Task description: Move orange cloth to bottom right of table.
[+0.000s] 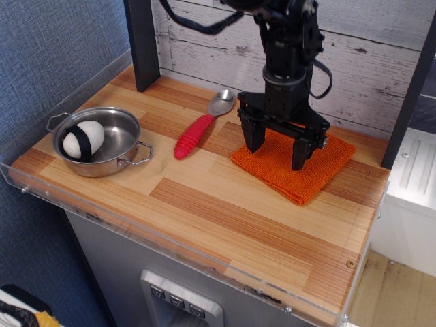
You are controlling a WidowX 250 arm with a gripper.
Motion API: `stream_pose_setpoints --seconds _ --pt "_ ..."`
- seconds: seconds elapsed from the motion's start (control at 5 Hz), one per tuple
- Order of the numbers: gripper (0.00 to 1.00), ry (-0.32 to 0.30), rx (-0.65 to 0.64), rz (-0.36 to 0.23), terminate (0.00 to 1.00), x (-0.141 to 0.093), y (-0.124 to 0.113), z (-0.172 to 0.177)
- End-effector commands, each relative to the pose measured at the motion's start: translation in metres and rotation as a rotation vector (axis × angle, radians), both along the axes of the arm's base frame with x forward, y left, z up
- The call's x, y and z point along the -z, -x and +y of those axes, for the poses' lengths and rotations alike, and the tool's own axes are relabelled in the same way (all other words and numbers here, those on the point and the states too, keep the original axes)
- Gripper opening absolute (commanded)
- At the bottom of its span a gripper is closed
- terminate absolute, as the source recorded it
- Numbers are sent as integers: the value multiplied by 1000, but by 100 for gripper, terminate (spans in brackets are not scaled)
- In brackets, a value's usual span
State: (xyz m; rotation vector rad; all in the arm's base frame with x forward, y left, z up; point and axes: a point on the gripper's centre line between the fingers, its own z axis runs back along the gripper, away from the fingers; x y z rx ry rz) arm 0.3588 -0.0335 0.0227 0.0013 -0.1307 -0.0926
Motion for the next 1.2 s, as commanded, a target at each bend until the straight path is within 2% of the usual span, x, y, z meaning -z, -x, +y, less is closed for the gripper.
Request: stream_pose_setpoints --seconds 0.0,0.2,0.4,0.6,1.0 --pt "100 -3 22 -73 0 -12 -22 -9" --pt "100 10 29 -35 0 1 -26 -21" --pt "100 5 21 33 0 18 -19 -21" --pt "100 -6 32 75 0 27 -8 -19" --pt "100 -1 43 116 0 18 38 -10"
